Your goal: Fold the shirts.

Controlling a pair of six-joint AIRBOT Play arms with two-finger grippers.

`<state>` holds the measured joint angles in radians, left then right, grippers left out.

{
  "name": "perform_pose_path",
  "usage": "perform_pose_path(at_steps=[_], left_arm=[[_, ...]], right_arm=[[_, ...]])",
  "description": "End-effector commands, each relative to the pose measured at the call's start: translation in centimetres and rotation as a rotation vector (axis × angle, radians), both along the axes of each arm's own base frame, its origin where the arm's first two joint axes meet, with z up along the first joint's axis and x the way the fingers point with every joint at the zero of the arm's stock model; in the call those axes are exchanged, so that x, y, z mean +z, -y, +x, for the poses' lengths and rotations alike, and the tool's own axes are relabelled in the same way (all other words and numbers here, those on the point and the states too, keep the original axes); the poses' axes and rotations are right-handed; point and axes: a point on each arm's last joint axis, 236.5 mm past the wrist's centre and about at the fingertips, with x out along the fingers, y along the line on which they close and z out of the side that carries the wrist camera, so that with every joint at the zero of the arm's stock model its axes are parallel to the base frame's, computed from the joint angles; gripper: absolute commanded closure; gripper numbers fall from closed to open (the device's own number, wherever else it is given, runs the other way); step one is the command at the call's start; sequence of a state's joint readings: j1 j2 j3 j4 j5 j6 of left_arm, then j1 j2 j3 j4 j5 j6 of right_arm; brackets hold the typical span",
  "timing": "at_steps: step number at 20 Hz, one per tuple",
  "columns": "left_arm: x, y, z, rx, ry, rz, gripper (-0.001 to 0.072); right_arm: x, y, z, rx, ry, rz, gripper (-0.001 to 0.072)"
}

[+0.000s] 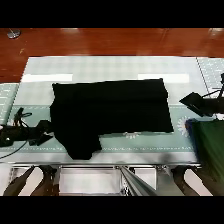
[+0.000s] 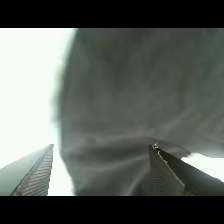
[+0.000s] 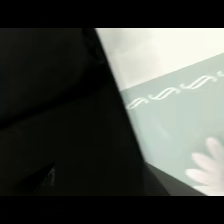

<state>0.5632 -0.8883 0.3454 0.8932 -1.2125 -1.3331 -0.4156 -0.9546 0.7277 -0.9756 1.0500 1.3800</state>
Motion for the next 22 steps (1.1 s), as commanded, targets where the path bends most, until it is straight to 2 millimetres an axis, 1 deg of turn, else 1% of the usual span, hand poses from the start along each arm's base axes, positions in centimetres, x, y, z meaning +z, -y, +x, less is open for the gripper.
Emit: perform_pose_path(at_steps=[1,5,7,12,13,14,15,16,17,18,19,20,22], left_arm=[[-0.8,2.7,-1.8,0.046,-0.029,-0.118,0.0006],[-1.4,3.9,-2.5,-0.014,-0.042,-0.11,0.0006],[-1.6,4.6,-2.9,-0.06,-0.054,-0.103,0.0006],[-1.9,7.3,-4.8,-0.198,-0.109,-0.136,0.0006],[-1.8,7.7,-5.1,-0.224,-0.109,-0.135,0.0007],[-1.8,7.8,-5.1,-0.234,-0.108,-0.132,0.0009],[-1.9,7.8,-5.1,-0.233,-0.106,-0.129,0.0047],[-1.9,7.8,-5.1,-0.232,-0.105,-0.129,0.0259],[-1.8,7.9,-5.0,-0.242,-0.094,-0.133,0.062],[-1.0,8.7,-4.7,-0.279,-0.044,-0.172,0.0672],[0.0,9.7,-4.3,-0.305,0.012,-0.22,0.0672],[0.5,10.1,-3.8,-0.299,0.035,-0.246,0.0672],[0.7,10.2,-3.6,-0.291,0.046,-0.251,0.0671]], right_arm=[[1.2,-2.9,-0.6,0.031,0.061,0.113,0.0092],[1.4,-3.3,-0.5,0.032,0.066,0.13,0.0092],[1.3,-3.5,-0.8,0.044,0.055,0.136,0.0092],[1.0,-3.4,-1.1,0.056,0.046,0.12,0.0092],[0.6,-2.3,-1.3,0.048,0.033,0.074,0.0092],[-0.2,-0.2,-1.8,0.003,-0.009,0.018,0.0092],[-0.9,2.1,-2.6,-0.049,-0.058,-0.035,0.0092],[-1.7,4.3,-3.9,-0.092,-0.112,-0.085,0.0092],[-2.6,5.9,-5.6,-0.14,-0.185,-0.11,0.0091],[-3.4,6.8,-7.5,-0.202,-0.279,-0.104,0.0092],[-3.8,6.7,-8.6,-0.207,-0.324,-0.094,0.0091],[-4.2,6.2,-9.3,-0.168,-0.347,-0.09,0.0091],[-5.1,4.6,-10.6,-0.096,-0.385,-0.056,0.0091]])
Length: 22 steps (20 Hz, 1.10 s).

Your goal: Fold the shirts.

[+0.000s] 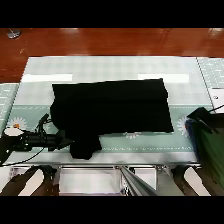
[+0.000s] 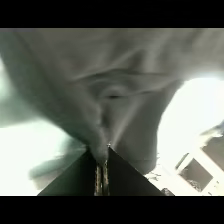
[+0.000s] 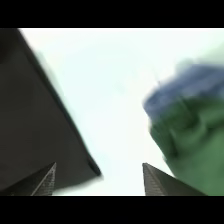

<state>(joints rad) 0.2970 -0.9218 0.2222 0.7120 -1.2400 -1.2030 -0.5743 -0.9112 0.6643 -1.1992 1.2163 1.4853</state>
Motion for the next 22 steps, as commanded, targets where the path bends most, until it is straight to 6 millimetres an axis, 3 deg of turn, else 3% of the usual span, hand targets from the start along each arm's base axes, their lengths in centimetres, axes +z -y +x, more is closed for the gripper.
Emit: perform_pose_path(at_steps=[1,3,8,13,19,20,22], left_arm=[[1.2,1.0,0.6,-0.015,0.056,-0.059,0.0672],[1.4,1.2,0.3,-0.027,0.047,-0.071,0.0671],[1.3,1.2,0.4,-0.024,0.049,-0.069,0.0671],[1.2,1.1,0.5,-0.018,0.053,-0.062,0.0671],[1.2,1.0,0.6,-0.017,0.054,-0.061,0.0671],[1.2,1.1,0.6,-0.017,0.054,-0.062,0.0671],[1.5,1.1,0.9,-0.015,0.064,-0.066,0.067]], right_arm=[[-2.3,-0.8,-3.9,0.049,-0.142,0.025,0.0091],[-4.0,-3.2,-6.1,0.096,-0.262,0.131,0.0091],[-6.3,-6.3,-5.6,0.218,-0.322,0.232,0.0091],[-6.9,-7.8,-0.9,0.147,-0.167,0.304,0.0091],[-7.2,-9.2,1.4,0.102,-0.105,0.396,0.0091],[-6.9,-9.3,1.8,0.107,-0.084,0.401,0.0138],[-6.4,-9.1,1.7,0.194,-0.072,0.381,0.0699]])
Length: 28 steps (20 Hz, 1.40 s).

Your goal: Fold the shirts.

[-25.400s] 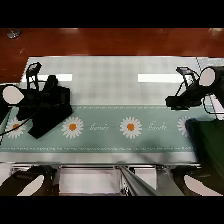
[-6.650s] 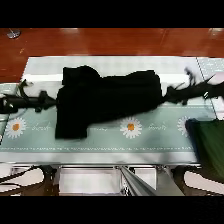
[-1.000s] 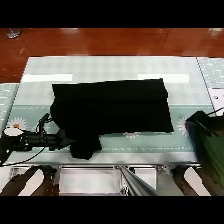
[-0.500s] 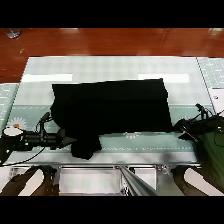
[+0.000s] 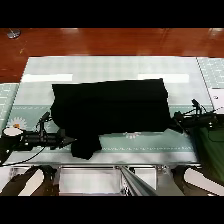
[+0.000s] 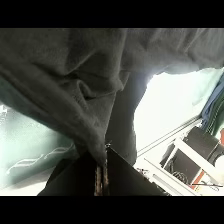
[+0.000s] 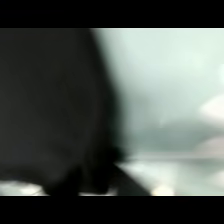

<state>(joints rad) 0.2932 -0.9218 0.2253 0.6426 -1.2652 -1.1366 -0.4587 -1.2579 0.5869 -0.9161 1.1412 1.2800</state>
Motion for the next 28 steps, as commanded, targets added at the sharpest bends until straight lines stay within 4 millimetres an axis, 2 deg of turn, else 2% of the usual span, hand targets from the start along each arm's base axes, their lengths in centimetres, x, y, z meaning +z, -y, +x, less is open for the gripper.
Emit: perform_pose_path(at_steps=[1,5,8,11,16,18,21,25,28], left_arm=[[0.6,0.1,0.8,0.012,0.018,-0.013,0.0671],[2.7,-0.7,3.7,0.019,0.106,0.005,0.0671],[3.7,-2.5,7.7,0.126,0.173,0.073,0.0671],[4.8,-4.8,11.9,0.241,0.254,0.137,0.0671],[6.2,-8.3,18.5,0.348,0.333,0.21,0.0671],[6.2,-9.1,20.9,0.351,0.332,0.213,0.0671],[5.1,-10.1,24.3,0.381,0.274,0.192,0.0671],[4.2,-9.0,28.2,0.31,0.259,0.161,0.0671],[3.5,-8.3,30.5,0.282,0.268,0.158,0.0671]], right_arm=[[1.4,-0.5,0.4,0.091,0.04,0.03,0.0689],[4.3,0.4,2.7,0.127,0.102,0.021,0.0689],[6.1,1.1,5.4,0.095,0.175,-0.002,0.0689],[6.2,0.2,7.6,0.125,0.164,-0.029,0.0689],[8.0,-0.5,15.2,0.125,0.243,-0.064,0.0689],[8.0,-1.2,17.3,0.148,0.255,-0.063,0.0689],[7.2,-1.8,20.5,0.142,0.263,-0.057,0.0689],[6.2,-1.8,23.8,0.132,0.258,-0.046,0.0689],[5.5,-1.7,25.3,0.107,0.253,-0.036,0.0689]])
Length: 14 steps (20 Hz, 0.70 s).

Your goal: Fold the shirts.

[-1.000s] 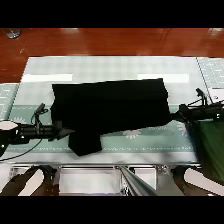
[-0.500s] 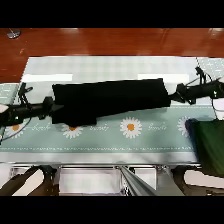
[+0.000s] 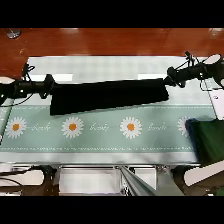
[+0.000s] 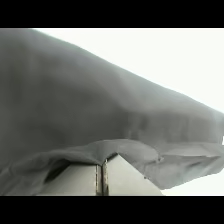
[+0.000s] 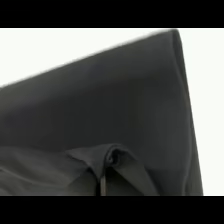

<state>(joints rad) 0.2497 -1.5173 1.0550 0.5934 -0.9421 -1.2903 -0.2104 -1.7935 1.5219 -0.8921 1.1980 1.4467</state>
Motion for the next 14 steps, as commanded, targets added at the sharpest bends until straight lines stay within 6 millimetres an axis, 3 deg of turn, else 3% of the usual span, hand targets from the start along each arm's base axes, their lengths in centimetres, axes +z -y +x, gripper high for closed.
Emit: perform_pose_path(at_steps=[1,3,4,5,6,8,10,12,14], left_arm=[[-1.3,1.0,2.5,-0.038,-0.011,-0.009,0.0671],[-3.0,1.5,2.1,-0.063,-0.05,-0.012,0.0671],[-3.8,1.8,1.6,-0.08,-0.076,-0.022,0.0609],[-4.0,2.2,0.8,-0.104,-0.106,-0.047,0.0234],[-3.6,1.9,0.1,-0.13,-0.121,-0.056,0.0012],[-2.0,-1.5,-1.8,-0.153,-0.222,-0.057,0.0008],[-0.5,-7.3,-5.0,-0.131,-0.33,0.032,0.0008],[2.2,-12.8,-5.8,-0.011,-0.254,0.166,0.0008],[5.7,-16.1,-5.4,0.169,-0.089,0.268,0.0008]], right_arm=[[-0.9,-0.1,2.0,-0.027,-0.005,0.021,0.0689],[-1.7,-0.3,2.4,-0.037,-0.007,0.035,0.0686],[-1.9,-0.6,2.5,-0.034,-0.003,0.053,0.0485],[-1.6,-1.0,2.7,-0.037,0.004,0.08,0.014],[-0.6,-0.8,3.1,-0.022,0.036,0.099,0.0088],[1.9,1.5,3.0,0.001,0.053,0.096,0.0088],[4.5,5.8,2.2,-0.016,0.066,0.07,0.0088],[4.4,9.6,0.0,-0.039,0.015,0.025,0.0091],[2.8,10.9,-1.5,-0.062,-0.038,0.034,0.0091]])
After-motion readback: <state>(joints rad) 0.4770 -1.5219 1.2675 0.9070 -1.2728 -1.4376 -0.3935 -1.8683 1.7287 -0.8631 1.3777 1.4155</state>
